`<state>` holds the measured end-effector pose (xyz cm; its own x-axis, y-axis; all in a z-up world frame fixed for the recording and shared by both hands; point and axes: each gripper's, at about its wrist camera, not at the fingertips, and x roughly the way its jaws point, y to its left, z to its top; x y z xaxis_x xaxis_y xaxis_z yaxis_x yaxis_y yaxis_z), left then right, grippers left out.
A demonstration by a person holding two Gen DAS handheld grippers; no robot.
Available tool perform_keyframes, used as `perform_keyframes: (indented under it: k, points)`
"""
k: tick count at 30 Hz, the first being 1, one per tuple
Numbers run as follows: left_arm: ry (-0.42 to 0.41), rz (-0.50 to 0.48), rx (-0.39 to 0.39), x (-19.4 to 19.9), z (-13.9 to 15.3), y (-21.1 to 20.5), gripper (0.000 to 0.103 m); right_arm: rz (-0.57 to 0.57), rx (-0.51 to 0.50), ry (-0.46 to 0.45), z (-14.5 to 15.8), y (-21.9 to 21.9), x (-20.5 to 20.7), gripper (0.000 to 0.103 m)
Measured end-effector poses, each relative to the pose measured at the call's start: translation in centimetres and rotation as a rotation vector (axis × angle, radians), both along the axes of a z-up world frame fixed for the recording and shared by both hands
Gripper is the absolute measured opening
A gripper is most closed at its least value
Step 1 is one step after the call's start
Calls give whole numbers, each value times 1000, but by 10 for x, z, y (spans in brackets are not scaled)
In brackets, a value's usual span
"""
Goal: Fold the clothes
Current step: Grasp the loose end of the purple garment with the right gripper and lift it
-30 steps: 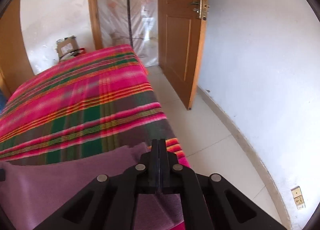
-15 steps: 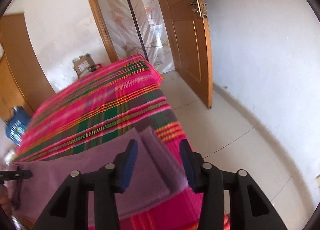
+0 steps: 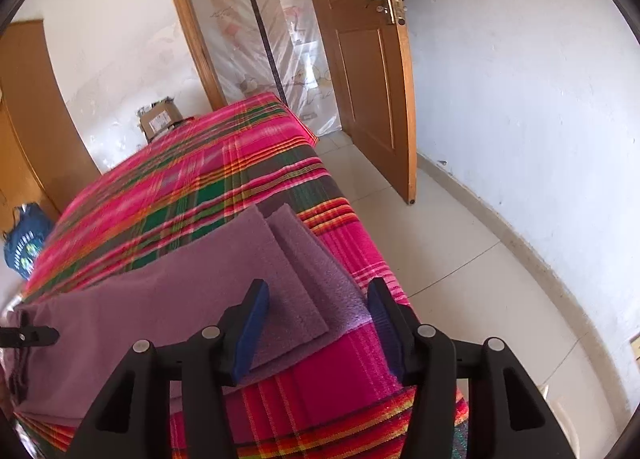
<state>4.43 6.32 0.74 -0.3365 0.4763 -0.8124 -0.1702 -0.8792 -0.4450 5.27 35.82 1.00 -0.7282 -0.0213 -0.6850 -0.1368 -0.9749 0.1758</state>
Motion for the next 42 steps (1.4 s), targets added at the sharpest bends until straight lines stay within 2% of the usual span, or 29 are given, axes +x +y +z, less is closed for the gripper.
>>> perform_keyframes:
  k: [7,8,10,11,12,14,20,23,30,37,42]
  points:
    - [3,5,-4,1,-1,0,53,11,119,-7,-2,-18,3,50]
    - [4,7,-3,1,-1,0,53,17,116,-4,-2,-19,3,45]
    - [4,8,-4,0,-1,0,53,40,104,2,-1,-22,3,29]
    - [5,8,-6,0,-1,0,53,54,98,4,-1,-24,3,17]
    - [5,7,-7,0,-1,0,53,62,102,4,-1,-26,3,13]
    - [6,7,-6,1,-1,-1,53,63,114,7,-1,-27,4,13]
    - [4,4,6,0,-1,-4,53,31,-20,22,-5,-3,10,12]
    - [8,2,-3,1,-1,-3,53,35,22,18,-4,-9,10,12]
    - [4,13,5,5,-1,-5,53,29,22,5,3,-11,10,13]
    - [-1,33,8,11,0,-10,53,59,60,87,28,-29,20,13]
    - [1,38,8,15,2,-13,53,97,124,160,51,-52,28,13]
